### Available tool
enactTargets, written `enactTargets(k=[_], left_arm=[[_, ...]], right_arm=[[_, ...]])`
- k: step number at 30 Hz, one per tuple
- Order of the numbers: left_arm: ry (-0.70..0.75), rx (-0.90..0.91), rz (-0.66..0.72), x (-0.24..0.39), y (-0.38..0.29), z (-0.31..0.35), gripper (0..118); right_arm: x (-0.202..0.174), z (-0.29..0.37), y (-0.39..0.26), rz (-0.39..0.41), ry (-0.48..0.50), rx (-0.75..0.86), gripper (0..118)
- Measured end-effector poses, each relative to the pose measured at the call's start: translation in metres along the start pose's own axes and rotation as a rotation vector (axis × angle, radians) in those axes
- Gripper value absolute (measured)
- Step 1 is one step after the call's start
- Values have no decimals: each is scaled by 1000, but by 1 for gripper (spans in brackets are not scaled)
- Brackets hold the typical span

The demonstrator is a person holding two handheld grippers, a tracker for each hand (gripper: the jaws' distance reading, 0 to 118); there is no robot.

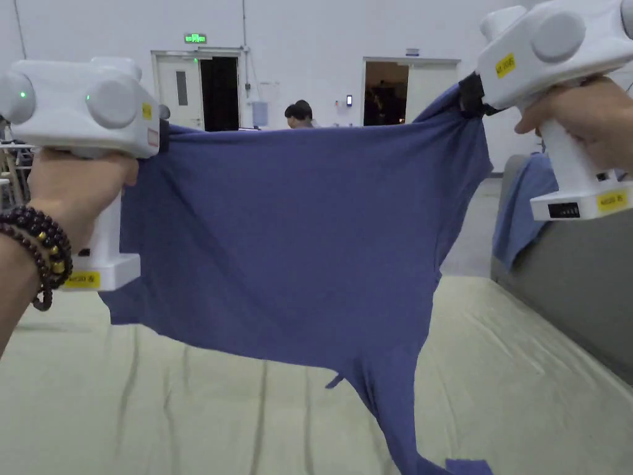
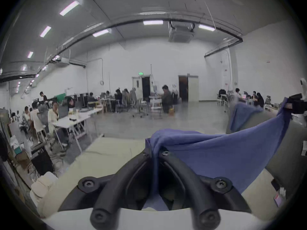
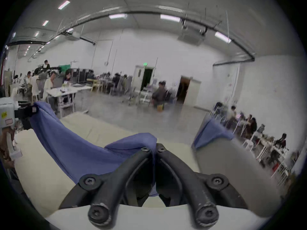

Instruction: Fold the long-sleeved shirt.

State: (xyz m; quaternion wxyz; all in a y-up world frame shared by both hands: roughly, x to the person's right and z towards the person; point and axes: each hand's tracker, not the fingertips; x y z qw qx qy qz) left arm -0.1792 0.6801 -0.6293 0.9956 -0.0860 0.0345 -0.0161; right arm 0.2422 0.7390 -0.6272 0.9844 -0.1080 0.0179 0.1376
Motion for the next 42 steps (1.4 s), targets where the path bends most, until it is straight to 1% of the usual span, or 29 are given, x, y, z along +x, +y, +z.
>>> enactTargets(k=[1,3,4,7,9,11,13,15,16,18,22,23,26,28,30,32,33,34,36,37,38,39,41,42], left_arm=[[14,24,-21,1,18,-1,3],[14,81,-34,8,45,5,3],[13,61,-38,11,57,8,3],[31,104,-70,17,75,12,3],[32,99,-71,19,76,10,3],[29,84,-78,21,63,5,3],[22,47,-83,20,38,-8,3],[14,-20,-89,21,5,-22,3],[7,-51,-92,22,-16,-30,3],[10,-104,-111,24,-62,-45,3],[-13,-234,-110,27,-160,-67,3],[-12,-277,-100,26,-181,-69,3],[-7,-366,-57,23,-237,-67,3],[-10,-389,-57,19,-259,-62,3],[-13,-394,-69,14,-270,-52,3],[-30,-373,-66,8,-277,-35,3],[-47,-366,-60,2,-279,-31,3],[-58,-360,-53,-2,-283,-17,3],[-84,-359,-63,-9,-296,16,3],[-90,-358,-69,-11,-305,38,3],[-120,-370,-90,-14,-316,56,3],[-153,-384,-111,-17,-331,78,3],[-179,-463,-132,-23,-366,119,3],[-221,-516,-137,-27,-386,139,3]], right_arm=[[2,3,15,18,-39,8,0],[7,5,37,13,-92,14,0],[16,-10,50,-3,-101,11,0],[23,-9,62,-23,-118,35,0],[22,-4,56,-30,-122,42,0],[20,-11,42,-30,-114,23,0],[13,-20,15,-24,-94,-14,0],[7,-37,-19,-54,-66,-82,0],[1,-41,-43,-69,-44,-109,0],[-11,-60,-87,-73,-15,-162,0],[-46,-86,-185,-83,15,-283,0],[-52,-90,-205,-92,18,-313,0],[-68,-98,-260,-156,61,-397,0],[-73,-94,-283,-157,70,-411,0],[-77,-81,-296,-155,94,-413,0],[-79,-66,-303,-133,113,-401,0],[-81,-49,-308,-119,125,-385,0],[-83,-27,-313,-85,143,-363,0],[-85,16,-327,-54,172,-334,0],[-85,39,-338,-51,180,-332,0],[-86,60,-349,-51,194,-336,0],[-88,82,-364,-46,231,-350,0],[-90,122,-399,-60,279,-414,0],[-93,141,-420,-54,302,-463,0]])
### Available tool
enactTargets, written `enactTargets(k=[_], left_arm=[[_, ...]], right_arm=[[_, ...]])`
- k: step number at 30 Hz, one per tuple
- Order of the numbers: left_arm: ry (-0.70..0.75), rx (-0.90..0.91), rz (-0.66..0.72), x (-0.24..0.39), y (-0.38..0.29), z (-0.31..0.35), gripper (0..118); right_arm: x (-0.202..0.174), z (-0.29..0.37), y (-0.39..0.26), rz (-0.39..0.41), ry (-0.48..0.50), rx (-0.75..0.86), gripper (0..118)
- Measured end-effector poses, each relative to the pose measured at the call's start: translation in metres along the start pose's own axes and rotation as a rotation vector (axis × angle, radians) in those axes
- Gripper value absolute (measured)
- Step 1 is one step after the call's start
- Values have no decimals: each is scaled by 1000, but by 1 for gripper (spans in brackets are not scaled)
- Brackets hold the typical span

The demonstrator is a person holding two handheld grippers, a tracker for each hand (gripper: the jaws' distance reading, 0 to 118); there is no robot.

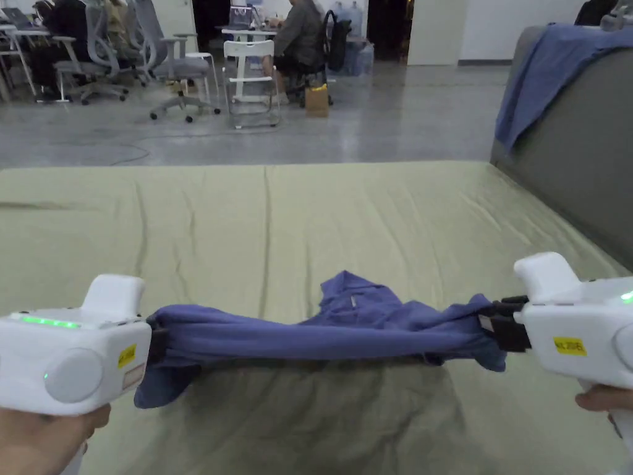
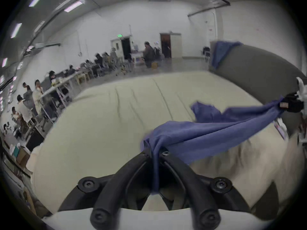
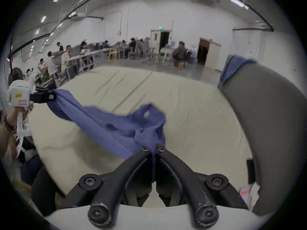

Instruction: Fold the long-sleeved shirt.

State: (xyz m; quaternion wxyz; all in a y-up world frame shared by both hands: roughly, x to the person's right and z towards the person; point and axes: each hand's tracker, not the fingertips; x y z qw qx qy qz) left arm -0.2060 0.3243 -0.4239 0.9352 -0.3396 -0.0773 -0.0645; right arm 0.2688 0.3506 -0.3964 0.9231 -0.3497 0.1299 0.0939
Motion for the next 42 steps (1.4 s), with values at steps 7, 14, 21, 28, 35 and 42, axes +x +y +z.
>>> enactTargets(k=[7,14,21,28,35,42], left_arm=[[-121,-398,-9,30,-172,-5,3],[-135,-321,20,23,-171,2,96],[-55,-162,15,3,-113,38,109],[-40,-126,19,-7,-86,34,0],[-25,-155,49,-13,-67,-5,0],[-25,-231,131,-35,-57,-71,23]], right_arm=[[-39,-23,-156,23,111,-452,0],[-44,-32,-168,-12,82,-450,59],[-23,13,-112,-97,-6,-217,110],[-32,9,-102,-74,-20,-243,4],[-51,-15,-147,-66,44,-397,88],[-66,-48,-167,3,61,-465,39]])
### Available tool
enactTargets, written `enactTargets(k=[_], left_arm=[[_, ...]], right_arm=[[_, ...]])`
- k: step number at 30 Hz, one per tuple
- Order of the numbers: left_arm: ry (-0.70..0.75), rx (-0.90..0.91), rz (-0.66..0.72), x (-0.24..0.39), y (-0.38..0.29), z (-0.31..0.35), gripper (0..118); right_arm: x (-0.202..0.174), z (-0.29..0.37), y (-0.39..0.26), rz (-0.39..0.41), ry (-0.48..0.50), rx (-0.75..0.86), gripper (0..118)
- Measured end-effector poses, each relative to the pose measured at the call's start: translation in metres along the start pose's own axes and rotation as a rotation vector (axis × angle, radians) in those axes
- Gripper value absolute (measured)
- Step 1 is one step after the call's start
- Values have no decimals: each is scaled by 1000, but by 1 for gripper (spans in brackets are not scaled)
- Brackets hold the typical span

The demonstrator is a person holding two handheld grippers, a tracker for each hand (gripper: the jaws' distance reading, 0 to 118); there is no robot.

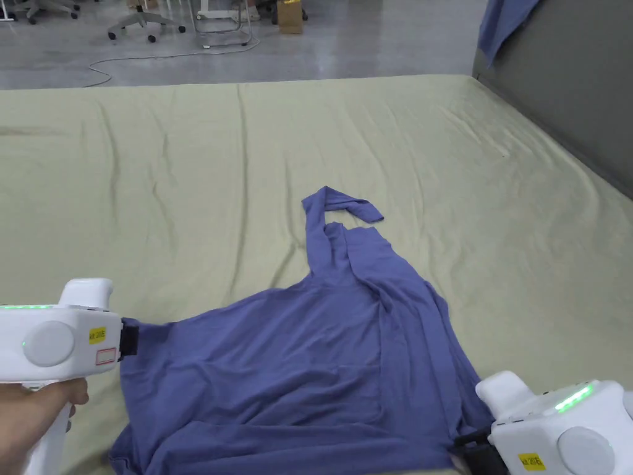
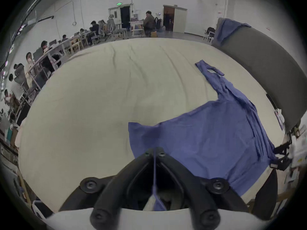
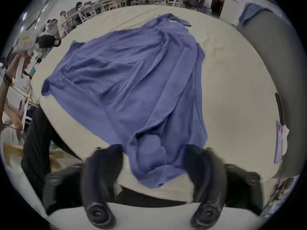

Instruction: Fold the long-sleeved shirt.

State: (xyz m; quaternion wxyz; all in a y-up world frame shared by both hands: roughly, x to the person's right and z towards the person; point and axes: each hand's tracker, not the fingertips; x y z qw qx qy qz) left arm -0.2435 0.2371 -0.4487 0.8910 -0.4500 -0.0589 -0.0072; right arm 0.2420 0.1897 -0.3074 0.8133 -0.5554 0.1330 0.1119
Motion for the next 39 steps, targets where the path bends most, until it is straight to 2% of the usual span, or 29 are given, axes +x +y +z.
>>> enactTargets(k=[1,2,3,4,6,10,12,13,14,15,16,17,18,20,21,23,27,28,30,33,37,39], left_arm=[[14,-8,4,-2,3,-8,60],[16,-28,8,-5,6,-17,106],[25,-58,14,-9,9,-28,118],[57,-80,14,-12,11,-36,117],[77,-63,19,-14,15,-45,113],[92,-121,54,-22,22,-74,113],[83,-149,77,-23,22,-86,108],[75,-159,88,-23,22,-92,97],[61,-173,95,-20,19,-95,69],[85,-179,79,-15,17,-97,58],[105,-152,30,-9,19,-90,53],[97,-157,21,-7,21,-83,24],[101,-135,36,-8,25,-75,3],[-13,-72,124,-18,36,-55,3],[-11,-56,154,-25,46,-46,3],[3,-25,124,-29,63,-27,3],[-17,95,125,-36,112,16,3],[-11,141,121,-38,130,29,3],[24,212,120,-41,170,55,3],[79,347,100,-46,242,101,3],[189,476,58,-44,338,165,3],[231,512,72,-39,375,194,3]], right_arm=[[-1,-5,2,4,-52,4,16],[0,-8,4,-10,-31,6,10],[0,-8,6,-41,11,12,9],[6,-9,6,-37,1,-3,9],[1,-9,7,19,-10,-11,9],[7,-14,10,-12,11,-22,8],[12,-16,10,-23,22,-25,8],[12,-16,9,-26,24,-26,9],[11,-15,9,-27,24,-24,8],[10,-15,8,-28,23,-23,8],[11,-13,8,-29,22,-22,9],[11,-9,10,-35,21,-20,9],[12,0,11,-52,30,-4,9],[20,20,20,-86,60,85,8],[25,33,30,-97,67,129,8],[34,60,55,-102,52,219,8],[60,119,123,-50,-12,380,8],[67,136,144,-32,-54,423,8],[83,168,186,-3,-131,507,8],[114,223,258,-54,-182,645,8],[145,297,355,-115,-254,745,7],[151,328,396,-96,-305,757,7]])
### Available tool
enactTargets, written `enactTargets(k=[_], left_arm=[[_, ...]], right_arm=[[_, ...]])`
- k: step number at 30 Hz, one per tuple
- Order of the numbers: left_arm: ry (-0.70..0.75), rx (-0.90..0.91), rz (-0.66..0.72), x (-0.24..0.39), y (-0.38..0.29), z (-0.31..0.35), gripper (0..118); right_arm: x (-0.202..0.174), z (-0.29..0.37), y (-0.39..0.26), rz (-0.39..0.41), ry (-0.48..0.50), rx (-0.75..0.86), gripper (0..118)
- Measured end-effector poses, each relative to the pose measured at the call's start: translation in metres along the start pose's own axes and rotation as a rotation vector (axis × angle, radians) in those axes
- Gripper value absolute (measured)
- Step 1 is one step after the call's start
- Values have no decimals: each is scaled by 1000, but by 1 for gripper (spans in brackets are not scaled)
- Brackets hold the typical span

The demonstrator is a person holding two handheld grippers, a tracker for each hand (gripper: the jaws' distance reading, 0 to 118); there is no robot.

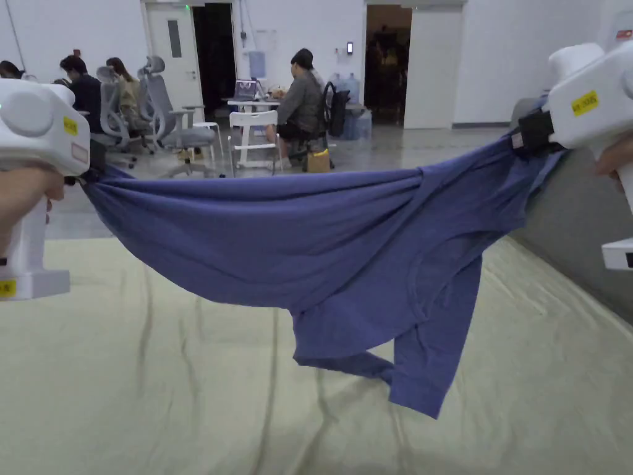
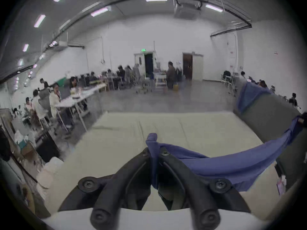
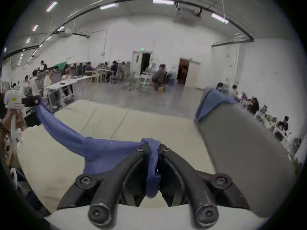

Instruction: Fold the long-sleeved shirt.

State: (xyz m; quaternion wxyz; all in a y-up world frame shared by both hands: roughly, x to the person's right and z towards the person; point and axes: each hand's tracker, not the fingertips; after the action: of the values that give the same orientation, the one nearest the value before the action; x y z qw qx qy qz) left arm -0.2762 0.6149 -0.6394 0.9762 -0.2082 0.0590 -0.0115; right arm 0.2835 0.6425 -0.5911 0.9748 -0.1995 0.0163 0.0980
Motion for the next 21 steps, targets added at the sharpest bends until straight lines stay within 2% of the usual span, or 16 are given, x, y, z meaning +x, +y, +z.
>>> enactTargets(k=[5,10,13,15,21], left_arm=[[21,96,29,10,75,17,3],[25,97,34,13,91,11,3],[-5,39,67,13,77,-3,3],[-6,0,66,14,52,-19,3],[-12,-205,14,22,-77,-81,3]], right_arm=[[15,-4,86,-61,-103,92,7],[25,-9,100,-102,-129,72,7],[25,-22,74,-156,-124,75,7],[21,-38,46,-168,-119,19,7],[-5,-113,-88,-220,-31,-190,7]])
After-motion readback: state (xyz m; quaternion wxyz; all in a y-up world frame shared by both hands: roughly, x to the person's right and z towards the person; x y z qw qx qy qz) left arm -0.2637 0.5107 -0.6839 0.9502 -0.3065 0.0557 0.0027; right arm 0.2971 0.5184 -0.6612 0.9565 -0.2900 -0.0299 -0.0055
